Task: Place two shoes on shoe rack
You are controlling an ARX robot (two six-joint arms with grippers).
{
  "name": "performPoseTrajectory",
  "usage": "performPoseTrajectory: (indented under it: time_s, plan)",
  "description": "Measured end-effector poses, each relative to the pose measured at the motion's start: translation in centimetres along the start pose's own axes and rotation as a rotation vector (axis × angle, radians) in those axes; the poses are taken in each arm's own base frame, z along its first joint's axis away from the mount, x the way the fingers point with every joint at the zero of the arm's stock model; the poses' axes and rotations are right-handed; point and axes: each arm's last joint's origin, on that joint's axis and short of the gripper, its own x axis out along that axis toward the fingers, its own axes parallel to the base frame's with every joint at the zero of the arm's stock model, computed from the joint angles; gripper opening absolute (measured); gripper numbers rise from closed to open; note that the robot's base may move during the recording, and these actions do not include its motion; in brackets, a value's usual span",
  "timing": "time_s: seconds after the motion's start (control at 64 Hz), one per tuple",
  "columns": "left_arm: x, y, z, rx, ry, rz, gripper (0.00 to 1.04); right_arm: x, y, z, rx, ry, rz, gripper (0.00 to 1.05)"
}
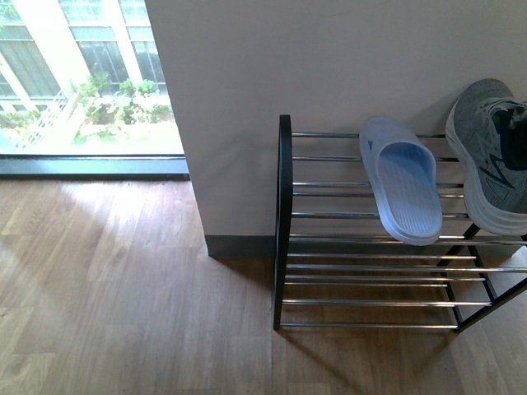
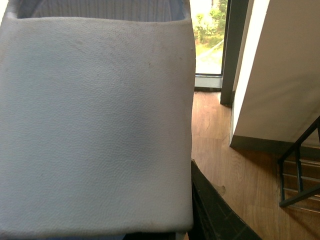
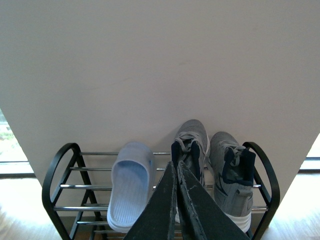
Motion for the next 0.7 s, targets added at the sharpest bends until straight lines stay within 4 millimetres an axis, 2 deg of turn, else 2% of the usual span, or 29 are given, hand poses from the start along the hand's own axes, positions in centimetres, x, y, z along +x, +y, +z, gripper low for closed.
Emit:
performPoseTrajectory:
  time_s: [0.265, 0.578, 0.703]
  plan:
    - [0.0, 0.0, 0.0, 0.000, 0.000, 0.000, 0.02, -1.2, 0.0, -0.3, 0.000, 0.009, 0.001, 0.02]
    - [0.0, 0.0, 0.0, 0.000, 0.000, 0.000, 0.02, -1.3, 0.0, -0.3, 0.000, 0.008, 0.001, 0.02]
    - [0.0, 0.0, 0.0, 0.000, 0.000, 0.000, 0.02, -1.3, 0.0, -0.3, 0.000, 0.007, 0.001, 0.21]
